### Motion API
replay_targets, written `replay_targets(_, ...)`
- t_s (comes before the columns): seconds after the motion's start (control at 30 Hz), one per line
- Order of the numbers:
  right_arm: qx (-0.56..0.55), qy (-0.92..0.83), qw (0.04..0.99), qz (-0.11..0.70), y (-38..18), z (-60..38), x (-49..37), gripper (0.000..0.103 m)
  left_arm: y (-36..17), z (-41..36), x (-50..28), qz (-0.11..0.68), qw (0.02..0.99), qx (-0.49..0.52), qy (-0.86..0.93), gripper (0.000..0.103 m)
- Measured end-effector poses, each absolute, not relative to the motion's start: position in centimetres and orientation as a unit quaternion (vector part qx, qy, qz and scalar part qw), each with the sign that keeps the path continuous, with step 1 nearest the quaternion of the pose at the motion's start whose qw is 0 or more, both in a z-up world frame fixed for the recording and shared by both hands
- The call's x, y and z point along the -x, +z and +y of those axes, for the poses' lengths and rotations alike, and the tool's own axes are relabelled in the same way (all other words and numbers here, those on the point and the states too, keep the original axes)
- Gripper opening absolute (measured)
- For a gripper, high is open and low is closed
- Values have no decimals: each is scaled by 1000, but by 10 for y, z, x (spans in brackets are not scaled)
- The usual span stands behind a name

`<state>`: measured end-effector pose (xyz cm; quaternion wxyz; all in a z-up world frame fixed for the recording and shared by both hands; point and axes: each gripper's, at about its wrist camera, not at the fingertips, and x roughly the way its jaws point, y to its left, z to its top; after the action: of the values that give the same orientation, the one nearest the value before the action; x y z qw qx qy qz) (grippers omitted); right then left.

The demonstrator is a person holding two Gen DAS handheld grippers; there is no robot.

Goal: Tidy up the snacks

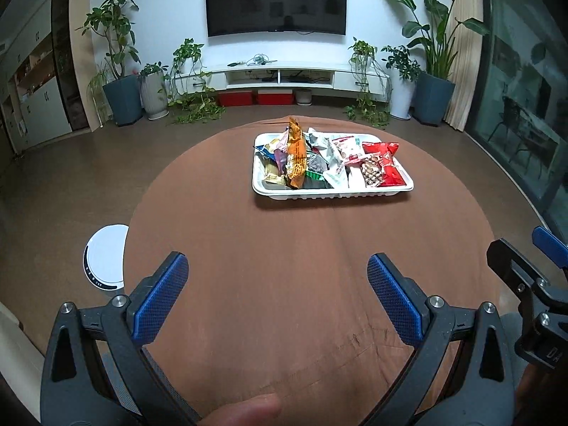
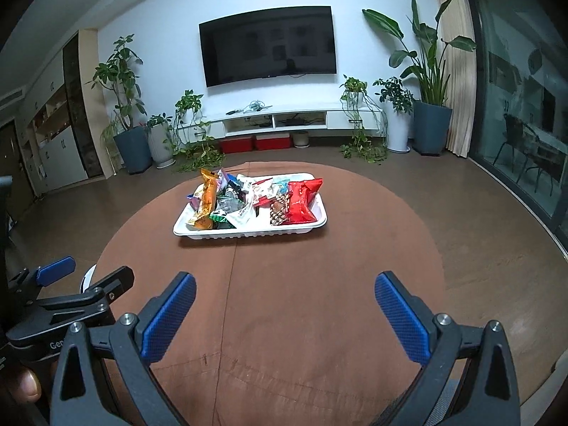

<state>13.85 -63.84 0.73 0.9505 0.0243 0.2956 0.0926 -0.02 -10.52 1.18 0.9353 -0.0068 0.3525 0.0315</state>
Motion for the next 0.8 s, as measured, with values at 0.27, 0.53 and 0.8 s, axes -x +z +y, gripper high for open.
replay_targets(0.27,-18,93,950,298,7,-634,-138,103,10,-102,-5,354,935,8,32,102)
replay_targets(0.53,-16,93,948,303,7,-633,-139,103,10,-101,-5,355,934,8,31,102)
replay_targets(0.8,-15,93,948,303,7,-633,-139,103,8,-100,-5,357,934,9,31,102)
